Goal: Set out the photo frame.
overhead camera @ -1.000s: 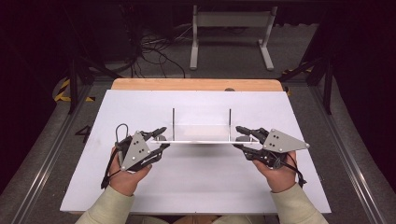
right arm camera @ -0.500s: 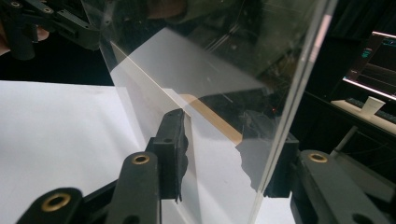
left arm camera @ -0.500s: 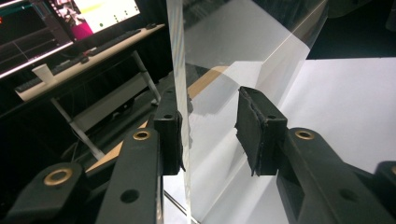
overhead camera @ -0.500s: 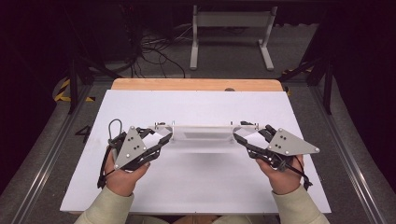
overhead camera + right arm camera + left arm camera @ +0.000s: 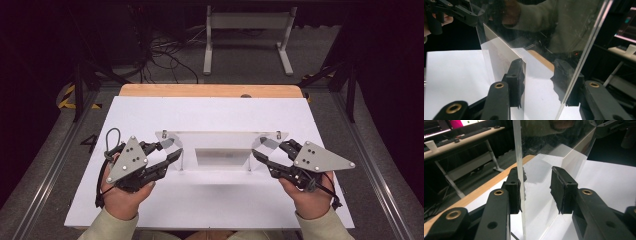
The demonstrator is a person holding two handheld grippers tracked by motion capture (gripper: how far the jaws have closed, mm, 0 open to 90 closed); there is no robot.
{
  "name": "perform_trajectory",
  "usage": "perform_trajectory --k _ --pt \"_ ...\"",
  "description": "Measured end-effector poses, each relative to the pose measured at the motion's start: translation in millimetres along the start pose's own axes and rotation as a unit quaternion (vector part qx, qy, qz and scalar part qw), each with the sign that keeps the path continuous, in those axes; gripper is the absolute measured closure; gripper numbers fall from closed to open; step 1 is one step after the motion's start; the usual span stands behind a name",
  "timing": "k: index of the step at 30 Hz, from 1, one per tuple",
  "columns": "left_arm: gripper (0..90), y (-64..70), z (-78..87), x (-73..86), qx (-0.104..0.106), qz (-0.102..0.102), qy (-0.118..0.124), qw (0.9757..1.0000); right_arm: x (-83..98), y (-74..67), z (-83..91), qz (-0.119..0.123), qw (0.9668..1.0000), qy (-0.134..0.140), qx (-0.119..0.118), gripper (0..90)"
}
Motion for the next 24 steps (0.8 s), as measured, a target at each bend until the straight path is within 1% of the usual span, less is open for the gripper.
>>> perform_trajectory --k 3,6,7,8,10,12,13,15,17,19,21,22,23,24 --pt "62.2 1.7 1.8 -3.2 0.005 0.016 -0.002 0.9999 -5.2 -2.1 2.9 -0.012 0.9999 -0.004 0.0 57.8" --pt "62.1 1.1 0.7 -2.5 0.011 0.034 -0.003 0.9993 -9.2 -3.5 5.1 -0.021 0.9998 -0.007 0.001 57.5" --pt "61.8 0.6 -0.2 -1.7 0.011 0.035 0.0 0.9993 -9.3 -3.4 5.3 -0.021 0.9997 -0.01 0.001 57.5" --pt "61.4 -0.2 -2.2 -0.5 0.011 0.032 0.01 0.9994 -8.7 -3.1 5.3 -0.025 0.9996 -0.011 0.002 57.4" --pt "60.5 -1.5 -4.2 1.0 0.011 0.033 0.02 0.9992 -7.2 -0.6 4.9 -0.025 0.9996 -0.008 0.003 57.2" --pt "60.1 -3.3 -5.7 3.4 0.012 0.037 0.035 0.9986 -5.8 0.5 4.0 -0.023 0.9997 0.0 0.004 56.9" --pt "59.9 -4.1 -6.2 4.4 0.013 0.034 0.041 0.9985 -4.5 1.3 3.4 -0.019 0.9998 0.006 0.003 56.9" --pt "59.2 -4.3 -7.6 5.8 0.01 0.028 0.049 0.9983 -2.1 3.5 2.4 -0.019 0.9997 0.018 -0.001 57.0" --pt "58.1 -4.3 -9.7 7.7 0.003 0.024 0.058 0.998 0.3 5.2 1.1 -0.018 0.9994 0.03 -0.003 56.9" --pt "57.2 -6.1 -10.8 9.6 0.005 0.027 0.058 0.9979 2.5 7.4 -0.1 -0.02 0.9991 0.037 -0.008 57.1" --pt "56.3 -7.8 -11.3 11.4 0.003 0.03 0.055 0.9981 3.2 8.3 -0.6 -0.022 0.999 0.039 -0.007 57.0" --pt "50.7 -9.4 -12.1 12.9 0.003 0.031 0.057 0.9979 5.0 10.3 -2.1 -0.024 0.9988 0.041 -0.008 56.8" --pt "47.4 -12.5 -14.1 16.0 0.005 0.036 0.068 0.997 6.2 10.9 -2.9 -0.027 0.9988 0.04 -0.009 56.8" --pt "45.2 -12.5 -14.1 16.0 0.005 0.036 0.068 0.997 7.3 11.6 -3.8 -0.028 0.9988 0.04 -0.01 56.5"
Point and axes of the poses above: each handheld gripper's, and its own axes: z roughly backward along the jaws, x roughly out of its underside, y roughly to its right, the point moved 4 cm from there along -z, roughly forward along the jaws, and after that the axes turned 15 degrees about y, right-handed, at the moved point
